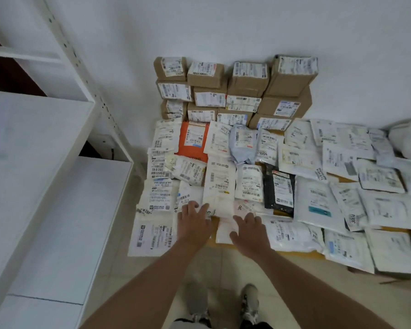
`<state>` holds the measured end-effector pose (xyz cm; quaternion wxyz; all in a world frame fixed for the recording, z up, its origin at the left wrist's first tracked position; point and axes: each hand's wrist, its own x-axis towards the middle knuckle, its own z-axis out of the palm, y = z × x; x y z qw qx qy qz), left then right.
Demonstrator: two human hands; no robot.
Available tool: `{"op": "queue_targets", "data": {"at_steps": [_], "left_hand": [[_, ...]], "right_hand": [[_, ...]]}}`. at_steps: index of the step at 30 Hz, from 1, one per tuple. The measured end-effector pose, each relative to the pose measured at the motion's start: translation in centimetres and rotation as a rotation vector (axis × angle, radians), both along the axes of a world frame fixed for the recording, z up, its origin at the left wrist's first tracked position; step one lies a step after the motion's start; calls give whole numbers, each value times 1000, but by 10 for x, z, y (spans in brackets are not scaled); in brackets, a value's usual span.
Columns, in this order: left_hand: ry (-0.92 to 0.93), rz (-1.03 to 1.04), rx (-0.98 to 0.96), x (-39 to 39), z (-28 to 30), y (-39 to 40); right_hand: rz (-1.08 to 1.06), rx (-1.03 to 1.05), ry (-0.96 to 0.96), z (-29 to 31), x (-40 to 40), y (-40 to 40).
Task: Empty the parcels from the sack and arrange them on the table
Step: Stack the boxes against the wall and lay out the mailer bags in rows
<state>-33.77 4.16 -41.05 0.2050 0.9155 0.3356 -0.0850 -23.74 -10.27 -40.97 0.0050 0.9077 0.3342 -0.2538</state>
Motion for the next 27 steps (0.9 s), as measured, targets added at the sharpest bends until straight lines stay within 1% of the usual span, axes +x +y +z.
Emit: {"op": "queue_targets", "data": {"at_steps": [2,4,8,11,12,15,17,19,23,25,27], "left_hand": [[-58,-75,44,5,1,-11],[-70,-140,33,8,-1,-21],[16,-258,-144,18,-6,-58],[102,-301,-249,28,-13,-93],[110,-274,-298,32,-15,-103],[79,-90,-479,48,-15,-134],[41,26,-551,60,-13,-156],[14,144,-590,71,-10,-172],[3,282,-517,87,-15,-192],[15,322,-482,93,-17,-202],[42,354,-394,97,-17,-207]], "right_hand": [[33,-22,-15,0,-5,-15],[34,-27,-40,-1,-7,-30],[-26,-46,-89,-3,-3,-83],[-71,-29,-64,-5,4,-120],[-89,-11,-53,-6,8,-130],[-186,40,-13,-7,23,-162],[-258,71,66,-9,36,-184],[-282,98,134,-13,48,-201],[-233,133,251,-22,65,-222],[-202,152,259,-25,71,-233],[-204,187,220,-27,75,-246]]}}
